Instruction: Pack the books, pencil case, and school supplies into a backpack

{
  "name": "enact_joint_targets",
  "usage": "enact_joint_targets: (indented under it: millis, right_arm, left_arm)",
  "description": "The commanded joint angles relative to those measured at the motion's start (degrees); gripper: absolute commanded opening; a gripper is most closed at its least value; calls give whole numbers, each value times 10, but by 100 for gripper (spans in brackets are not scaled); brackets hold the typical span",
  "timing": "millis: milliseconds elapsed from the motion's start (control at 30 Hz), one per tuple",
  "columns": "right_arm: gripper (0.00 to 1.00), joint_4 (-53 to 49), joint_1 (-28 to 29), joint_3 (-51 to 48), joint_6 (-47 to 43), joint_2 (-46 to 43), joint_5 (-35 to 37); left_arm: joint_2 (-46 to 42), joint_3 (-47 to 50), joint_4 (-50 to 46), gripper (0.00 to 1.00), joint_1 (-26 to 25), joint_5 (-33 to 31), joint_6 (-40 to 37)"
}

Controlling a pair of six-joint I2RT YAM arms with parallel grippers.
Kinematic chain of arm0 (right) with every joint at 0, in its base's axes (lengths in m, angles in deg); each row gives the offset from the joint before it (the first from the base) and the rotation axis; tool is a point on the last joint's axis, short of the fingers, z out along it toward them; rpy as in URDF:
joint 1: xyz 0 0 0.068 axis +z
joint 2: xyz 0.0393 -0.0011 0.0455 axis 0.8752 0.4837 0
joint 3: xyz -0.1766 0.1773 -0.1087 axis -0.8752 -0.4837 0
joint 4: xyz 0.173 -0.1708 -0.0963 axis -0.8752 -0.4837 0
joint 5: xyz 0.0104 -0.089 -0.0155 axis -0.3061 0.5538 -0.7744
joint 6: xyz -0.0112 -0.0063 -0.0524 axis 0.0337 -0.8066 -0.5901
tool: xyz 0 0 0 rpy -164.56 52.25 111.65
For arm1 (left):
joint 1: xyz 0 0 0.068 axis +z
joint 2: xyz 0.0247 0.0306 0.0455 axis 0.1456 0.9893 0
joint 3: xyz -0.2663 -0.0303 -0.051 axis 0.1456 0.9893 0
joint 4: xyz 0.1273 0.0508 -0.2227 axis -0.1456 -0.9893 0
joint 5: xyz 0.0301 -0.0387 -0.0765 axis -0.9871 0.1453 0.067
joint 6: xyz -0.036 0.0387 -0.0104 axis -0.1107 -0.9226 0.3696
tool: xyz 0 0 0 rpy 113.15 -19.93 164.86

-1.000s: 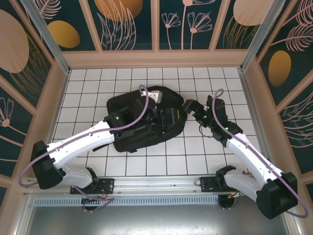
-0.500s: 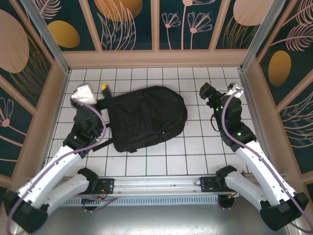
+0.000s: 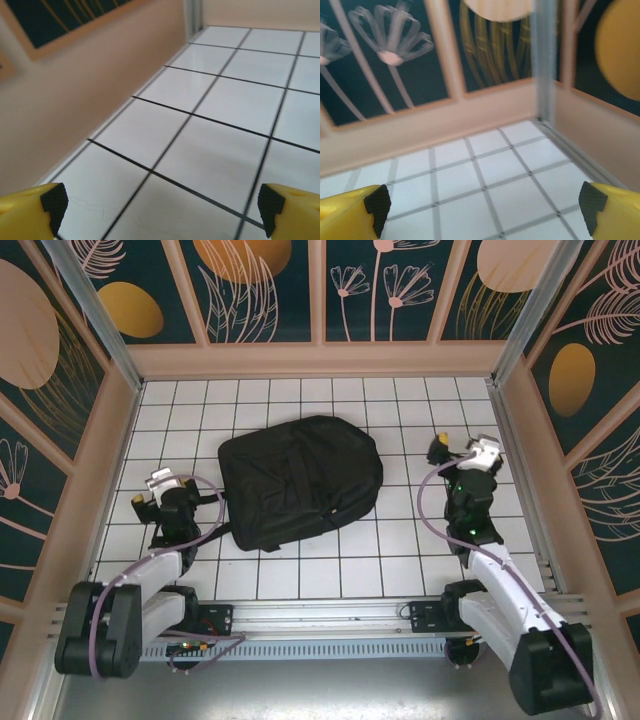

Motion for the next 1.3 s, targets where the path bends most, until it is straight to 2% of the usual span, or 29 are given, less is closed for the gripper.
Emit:
enact_joint_targets:
  millis: [0,33,100,133,233,267,333,400,433,500,533,633,667,700,733,1267]
  right_arm:
    - [99,69,-67,-58,42,1,-52]
    - [99,78,-77,-70,44,12,-62]
    - [99,116,-80,-93,37,37,-64]
    - [99,142,-82,-107,27,52,-68]
    - [99,221,-112,-142,49,102,-94]
    - [99,251,-127,-152,59,123,-115]
    - [99,309,-145,-163,68,164,-140]
    - [99,377,-154,-166,62,204,-182]
    - [99,431,-154,-170,55,236,-203]
    - [99,418,-155,-140,19,263,-242]
    - [99,458,-156,-140,7,299,-261]
    - [99,576,-154,-137,5,417,-255]
    - [99,529,-143,-112,-11,414,-258]
    - [99,416,-130,-70,-21,398,-246]
    - [99,410,-106,-57,-45,409,-228]
    - [99,407,-108,-57,-41,407,-218]
  left_arm:
    - [48,17,222,99,11,71,50]
    - [82,20,287,99,12,92,46]
    - [127,6,335,99,12,191,-23]
    - [156,9,370,99,12,210,-36]
    - [250,40,530,99,13,163,-18]
    - [249,35,515,99,15,176,-21]
    - [230,-10,404,99,15,229,-40]
    - [235,-30,370,99,21,252,-42]
    - [239,-32,369,99,23,249,-38]
    - [238,-40,354,99,26,250,-34]
    - [241,-40,357,99,27,251,-33]
    - [239,-42,351,99,29,254,-32]
    - [239,-42,351,99,29,254,-33]
    - [239,-42,351,99,29,255,-32]
    - [240,-44,349,99,30,255,-32]
    - [236,-37,358,99,30,256,-32]
